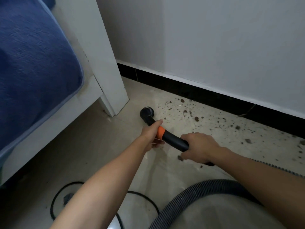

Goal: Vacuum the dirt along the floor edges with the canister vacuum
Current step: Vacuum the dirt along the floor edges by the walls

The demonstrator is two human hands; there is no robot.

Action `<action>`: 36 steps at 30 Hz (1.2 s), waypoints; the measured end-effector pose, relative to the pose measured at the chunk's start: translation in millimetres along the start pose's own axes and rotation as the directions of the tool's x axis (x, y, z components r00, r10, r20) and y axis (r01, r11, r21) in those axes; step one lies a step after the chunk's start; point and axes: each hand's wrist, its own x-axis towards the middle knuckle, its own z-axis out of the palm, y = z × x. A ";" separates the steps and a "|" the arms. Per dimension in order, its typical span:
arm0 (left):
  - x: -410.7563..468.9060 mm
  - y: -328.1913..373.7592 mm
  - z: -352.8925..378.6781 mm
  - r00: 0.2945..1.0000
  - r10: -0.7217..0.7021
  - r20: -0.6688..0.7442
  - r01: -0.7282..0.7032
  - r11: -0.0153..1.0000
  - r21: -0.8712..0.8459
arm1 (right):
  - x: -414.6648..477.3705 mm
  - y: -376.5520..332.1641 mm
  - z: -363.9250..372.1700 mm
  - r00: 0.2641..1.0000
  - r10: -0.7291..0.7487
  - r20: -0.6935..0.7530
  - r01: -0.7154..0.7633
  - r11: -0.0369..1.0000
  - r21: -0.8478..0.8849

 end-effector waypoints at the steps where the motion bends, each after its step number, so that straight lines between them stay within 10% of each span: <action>1: 0.1 -3.3 -5.8 1.000 -0.005 -0.006 0.005 1.000 -0.018 | -1.5 -2.6 -1.0 1.000 -0.014 0.018 0.014 0.999 0.035; 36: 68.1 59.6 88.2 1.000 0.025 0.013 -0.025 0.998 0.056 | 20.4 73.7 -9.5 0.980 0.198 0.005 -0.198 0.974 0.113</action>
